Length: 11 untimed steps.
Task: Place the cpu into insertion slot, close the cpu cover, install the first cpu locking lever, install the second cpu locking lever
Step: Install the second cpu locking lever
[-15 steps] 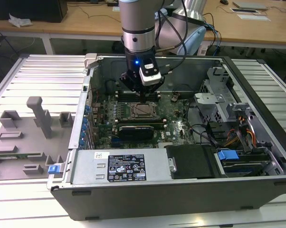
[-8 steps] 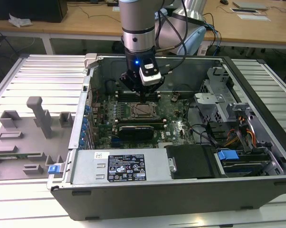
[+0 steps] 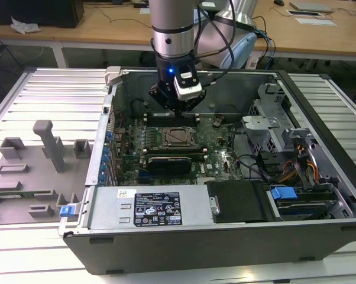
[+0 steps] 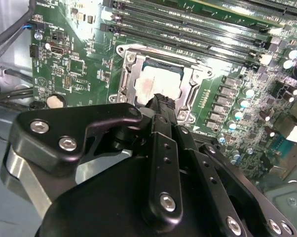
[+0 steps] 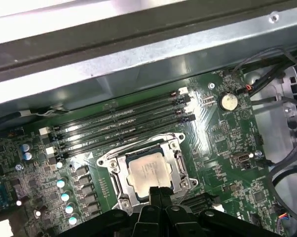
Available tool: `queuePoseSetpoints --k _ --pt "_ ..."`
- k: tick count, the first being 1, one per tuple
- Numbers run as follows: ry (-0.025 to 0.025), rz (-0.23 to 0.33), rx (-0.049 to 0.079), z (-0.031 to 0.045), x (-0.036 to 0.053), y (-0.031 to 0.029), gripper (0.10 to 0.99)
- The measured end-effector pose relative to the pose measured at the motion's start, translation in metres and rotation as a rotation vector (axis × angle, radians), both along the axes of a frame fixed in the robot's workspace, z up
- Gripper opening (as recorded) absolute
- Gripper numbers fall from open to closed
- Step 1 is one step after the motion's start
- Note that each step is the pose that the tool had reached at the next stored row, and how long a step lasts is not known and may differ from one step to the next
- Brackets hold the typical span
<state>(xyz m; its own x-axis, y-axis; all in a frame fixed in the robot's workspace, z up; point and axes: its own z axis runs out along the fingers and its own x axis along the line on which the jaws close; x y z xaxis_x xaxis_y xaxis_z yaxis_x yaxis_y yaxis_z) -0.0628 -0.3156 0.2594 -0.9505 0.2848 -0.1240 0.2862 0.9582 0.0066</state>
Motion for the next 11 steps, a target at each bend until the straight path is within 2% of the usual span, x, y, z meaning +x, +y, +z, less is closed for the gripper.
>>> queuePoseSetpoints --k 1,2,5,6,7,10,11 --pt "0.0001 0.000 0.000 0.0001 0.0000 -0.0002 0.106" --pt "0.0003 0.000 0.000 0.0002 0.0000 -0.0033 0.106" --pt "0.0002 0.000 0.000 0.0001 -0.0003 -0.0142 0.106" --pt "0.0002 0.000 0.001 -0.0001 -0.0004 -0.0223 0.106" --pt "0.0001 0.000 0.002 -0.0004 -0.0003 -0.0273 0.106" --pt "0.0001 0.000 0.008 -0.0033 -0.0004 -0.0383 0.106" --pt "0.0001 0.001 0.010 -0.0046 -0.0003 -0.0398 0.106"
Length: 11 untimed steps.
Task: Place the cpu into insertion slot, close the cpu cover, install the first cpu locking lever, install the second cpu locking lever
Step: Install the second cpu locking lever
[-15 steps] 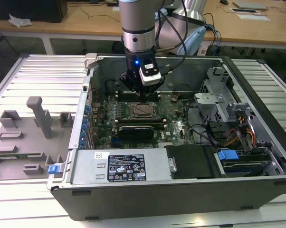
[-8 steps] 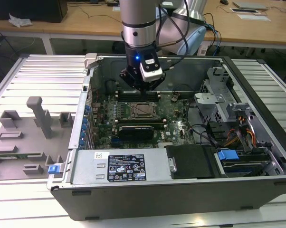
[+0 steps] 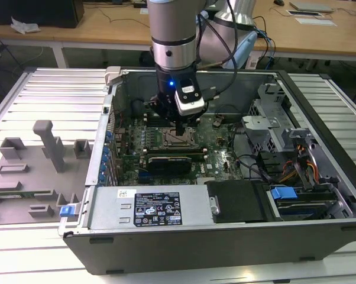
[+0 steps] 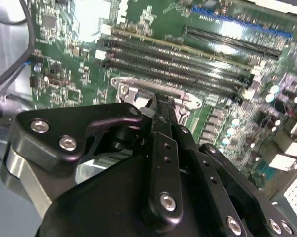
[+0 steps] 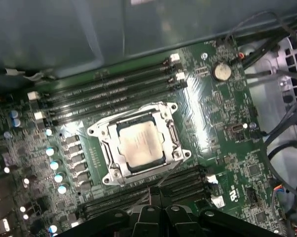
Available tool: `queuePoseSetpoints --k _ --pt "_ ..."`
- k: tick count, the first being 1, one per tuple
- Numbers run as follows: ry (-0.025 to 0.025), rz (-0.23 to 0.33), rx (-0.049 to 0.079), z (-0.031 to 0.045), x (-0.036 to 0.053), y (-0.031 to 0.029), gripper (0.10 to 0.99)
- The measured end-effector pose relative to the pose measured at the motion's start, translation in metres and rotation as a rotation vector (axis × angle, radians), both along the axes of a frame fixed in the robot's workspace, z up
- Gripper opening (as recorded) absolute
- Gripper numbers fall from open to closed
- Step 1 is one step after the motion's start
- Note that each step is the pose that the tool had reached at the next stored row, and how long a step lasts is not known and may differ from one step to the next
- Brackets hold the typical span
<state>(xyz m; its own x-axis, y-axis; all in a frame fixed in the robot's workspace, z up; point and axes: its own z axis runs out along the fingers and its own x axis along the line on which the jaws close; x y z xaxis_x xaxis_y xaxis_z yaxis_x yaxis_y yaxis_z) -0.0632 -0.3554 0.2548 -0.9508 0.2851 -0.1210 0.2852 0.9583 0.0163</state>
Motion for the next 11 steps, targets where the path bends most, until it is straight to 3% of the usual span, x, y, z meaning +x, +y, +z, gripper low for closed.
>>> queuePoseSetpoints --k 8,11 --pt "0.0003 0.081 0.006 -0.0139 -0.0054 -0.0027 0.106" --pt "0.0000 0.106 0.017 -0.0200 -0.0120 -0.0033 0.106"
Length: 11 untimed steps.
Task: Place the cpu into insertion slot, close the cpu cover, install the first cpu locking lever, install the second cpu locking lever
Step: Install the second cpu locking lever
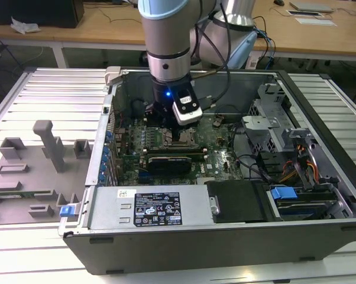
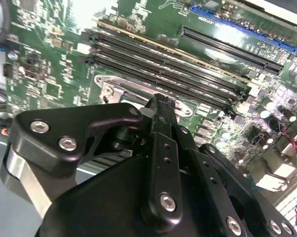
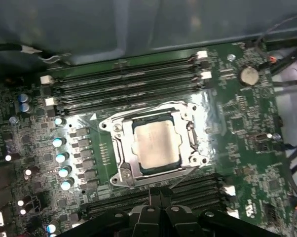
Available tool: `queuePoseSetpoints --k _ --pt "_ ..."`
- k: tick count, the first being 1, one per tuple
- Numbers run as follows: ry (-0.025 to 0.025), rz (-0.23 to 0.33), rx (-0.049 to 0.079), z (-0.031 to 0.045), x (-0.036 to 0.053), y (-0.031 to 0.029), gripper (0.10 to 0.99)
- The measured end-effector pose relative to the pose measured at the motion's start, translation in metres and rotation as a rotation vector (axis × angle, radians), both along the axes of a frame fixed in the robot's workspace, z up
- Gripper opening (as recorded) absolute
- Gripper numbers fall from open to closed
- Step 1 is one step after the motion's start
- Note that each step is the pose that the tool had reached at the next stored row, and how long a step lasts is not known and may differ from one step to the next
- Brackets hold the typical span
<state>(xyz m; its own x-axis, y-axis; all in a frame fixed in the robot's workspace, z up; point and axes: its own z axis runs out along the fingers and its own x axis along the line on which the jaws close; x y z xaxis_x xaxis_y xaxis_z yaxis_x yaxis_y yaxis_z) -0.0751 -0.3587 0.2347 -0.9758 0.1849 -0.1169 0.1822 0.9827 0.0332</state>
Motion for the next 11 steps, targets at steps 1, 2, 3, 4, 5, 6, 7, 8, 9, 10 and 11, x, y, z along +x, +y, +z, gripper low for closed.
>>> queuePoseSetpoints --k 1,2,3,4,5,6,7,8,9,10,11 --pt "-0.0002 0.007 0.003 -0.0025 -0.0023 -0.0007 0.106" --pt "-0.0001 0.014 0.006 -0.0045 -0.0038 -0.0014 0.106" --pt "0.0001 0.018 0.008 -0.0057 -0.0046 -0.0020 0.106" --pt "-0.0001 0.026 0.013 -0.0081 -0.0060 -0.0033 0.106" --pt "-0.0001 0.031 0.017 -0.0093 -0.0068 -0.0039 0.106" --pt "0.0000 0.037 0.021 -0.0105 -0.0075 -0.0048 0.106" --pt "-0.0002 0.045 0.030 -0.0120 -0.0085 -0.0063 0.106" --pt "-0.0002 0.055 0.039 -0.0133 -0.0099 -0.0086 0.106" --pt "-0.0002 0.061 0.044 -0.0140 -0.0108 -0.0101 0.106" --pt "-0.0003 0.064 0.046 -0.0145 -0.0114 -0.0114 0.106" --pt "-0.0003 0.069 0.050 -0.0151 -0.0122 -0.0133 0.106"
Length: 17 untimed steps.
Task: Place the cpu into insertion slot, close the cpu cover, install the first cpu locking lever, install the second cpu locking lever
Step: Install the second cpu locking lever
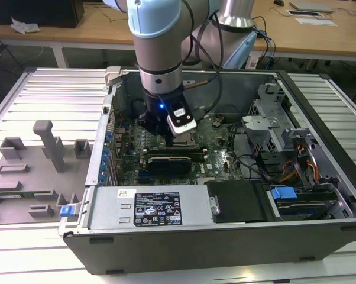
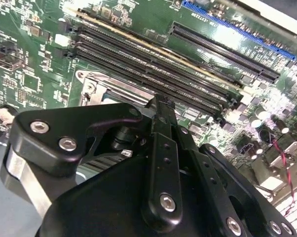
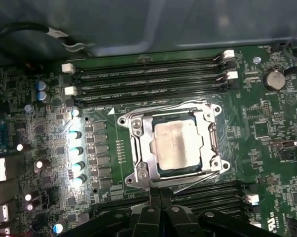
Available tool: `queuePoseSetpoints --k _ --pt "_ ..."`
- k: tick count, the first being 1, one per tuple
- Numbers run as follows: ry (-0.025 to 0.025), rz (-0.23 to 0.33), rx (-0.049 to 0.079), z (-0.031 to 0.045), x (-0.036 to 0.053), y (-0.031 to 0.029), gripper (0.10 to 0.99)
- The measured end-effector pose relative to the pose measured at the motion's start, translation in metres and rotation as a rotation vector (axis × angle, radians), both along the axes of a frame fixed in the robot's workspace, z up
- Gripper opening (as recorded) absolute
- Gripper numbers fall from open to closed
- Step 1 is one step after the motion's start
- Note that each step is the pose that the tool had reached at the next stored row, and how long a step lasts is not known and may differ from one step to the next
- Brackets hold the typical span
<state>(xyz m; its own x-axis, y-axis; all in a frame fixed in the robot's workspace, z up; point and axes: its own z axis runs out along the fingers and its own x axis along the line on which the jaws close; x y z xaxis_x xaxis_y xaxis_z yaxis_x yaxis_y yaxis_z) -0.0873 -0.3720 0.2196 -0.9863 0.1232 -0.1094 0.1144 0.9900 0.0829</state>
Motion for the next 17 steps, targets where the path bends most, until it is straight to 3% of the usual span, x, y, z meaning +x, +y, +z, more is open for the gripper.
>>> queuePoseSetpoints --k 2,5,10,12,15,17 --pt "0.0000 0.008 0.010 -0.0008 -0.0012 -0.0036 0.106" --pt "0.0000 0.035 0.048 -0.0030 -0.0030 -0.0074 0.106" --pt "0.0003 0.066 0.082 -0.0081 -0.0087 -0.0105 0.106" --pt "0.0003 0.083 0.101 -0.0114 -0.0107 -0.0117 0.106" --pt "0.0004 0.097 0.115 -0.0143 -0.0117 -0.0127 0.106" --pt "0.0009 0.107 0.117 -0.0156 -0.0121 -0.0129 0.106"
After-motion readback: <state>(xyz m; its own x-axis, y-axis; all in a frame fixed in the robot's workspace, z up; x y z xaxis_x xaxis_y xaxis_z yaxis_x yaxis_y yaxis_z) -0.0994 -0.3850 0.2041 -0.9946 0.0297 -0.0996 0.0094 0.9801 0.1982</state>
